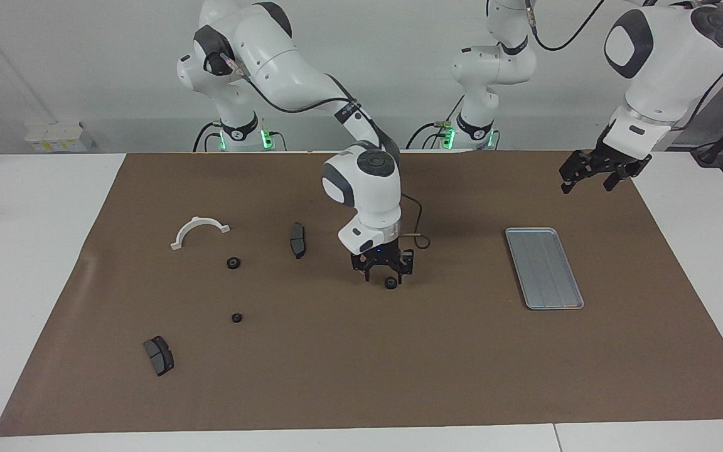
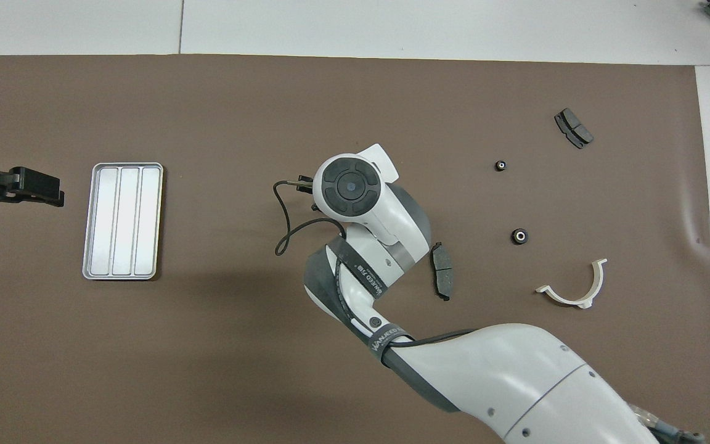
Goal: Pick bearing gear from pile to tray
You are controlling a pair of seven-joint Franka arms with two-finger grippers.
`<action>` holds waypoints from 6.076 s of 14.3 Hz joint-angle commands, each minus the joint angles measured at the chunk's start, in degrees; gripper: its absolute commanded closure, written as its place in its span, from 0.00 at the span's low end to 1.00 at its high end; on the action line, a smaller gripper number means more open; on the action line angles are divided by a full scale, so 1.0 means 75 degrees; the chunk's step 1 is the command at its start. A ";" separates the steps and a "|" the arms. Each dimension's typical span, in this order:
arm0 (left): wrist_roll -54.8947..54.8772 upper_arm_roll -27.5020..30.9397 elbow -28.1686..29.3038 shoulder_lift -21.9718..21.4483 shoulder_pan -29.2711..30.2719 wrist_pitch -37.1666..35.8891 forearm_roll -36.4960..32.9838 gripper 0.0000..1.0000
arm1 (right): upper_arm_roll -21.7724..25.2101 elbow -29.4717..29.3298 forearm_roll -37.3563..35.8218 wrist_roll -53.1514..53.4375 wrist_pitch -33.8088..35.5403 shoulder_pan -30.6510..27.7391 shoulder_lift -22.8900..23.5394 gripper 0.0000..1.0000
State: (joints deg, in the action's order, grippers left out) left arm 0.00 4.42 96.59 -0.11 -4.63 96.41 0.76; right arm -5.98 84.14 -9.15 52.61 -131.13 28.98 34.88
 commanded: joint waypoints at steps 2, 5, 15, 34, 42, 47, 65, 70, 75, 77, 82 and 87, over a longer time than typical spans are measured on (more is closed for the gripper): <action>0.0115 -0.0061 0.0234 -0.0138 0.0021 0.0527 0.0075 0.00 | -0.0105 0.0826 -0.0233 -0.0134 0.0562 -0.0920 -0.1459 0.00; 0.1449 -0.0132 0.0351 0.0025 -0.0750 0.0937 0.0028 0.00 | -0.0116 0.1261 -0.0233 -0.1198 0.0901 -0.1763 -0.2140 0.00; 0.4930 -0.0085 -0.1950 0.3392 -0.3622 0.1992 0.0005 0.00 | -0.0140 0.4458 0.0938 -0.7914 -0.0361 -0.3945 -0.3185 0.00; 0.4056 -0.0155 0.0480 0.3752 -0.4258 0.5555 -0.0043 0.15 | -0.0140 0.6453 0.0962 -0.8855 -0.1804 -0.4168 -0.3502 0.50; 0.3012 -0.0143 0.0585 0.3752 -0.4175 0.5648 -0.0043 0.36 | -0.0140 0.6394 0.1384 -0.8843 -0.2062 -0.4133 -0.3443 0.50; 0.2637 -0.0132 0.0679 0.3741 -0.4175 0.5649 -0.0043 0.50 | -0.0140 0.6429 0.1396 -0.8831 -0.2261 -0.4133 -0.3396 0.50; 0.1104 -0.0143 -0.0505 0.3554 -0.1507 0.3880 0.0075 1.00 | -0.0304 0.3422 0.1384 -0.5449 0.1238 -0.3748 -0.3818 1.00; -0.0980 -0.0132 0.0009 0.3214 0.0122 0.3528 0.0098 1.00 | -0.0316 0.2248 0.1372 -0.3458 0.1512 -0.2543 -0.3398 1.00; -0.1945 -0.0120 0.1414 0.2664 0.1004 0.3796 0.0098 1.00 | -0.0304 0.1098 0.1232 -0.1041 0.0684 -0.0984 -0.1992 1.00; -0.1899 -0.0120 0.1896 0.2499 0.1051 0.4065 0.0098 0.87 | -0.0304 0.1098 0.1232 -0.0526 -0.0020 -0.0526 -0.1616 1.00; -0.1782 -0.0120 0.1933 0.2475 0.1004 0.4055 0.0238 0.66 | -0.0269 0.0851 0.0379 0.0367 -0.1146 0.0168 -0.0292 1.00; -0.1325 -0.0120 0.1910 0.2487 0.0595 0.4172 0.0555 0.65 | -0.0257 0.0945 0.0224 0.0415 -0.1184 0.0144 -0.0162 0.16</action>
State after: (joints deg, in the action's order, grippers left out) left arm -12.08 3.08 108.86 20.19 1.94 126.16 4.31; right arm -7.73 92.37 -6.08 54.77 -140.46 30.44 33.37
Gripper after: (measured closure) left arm 0.652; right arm 0.648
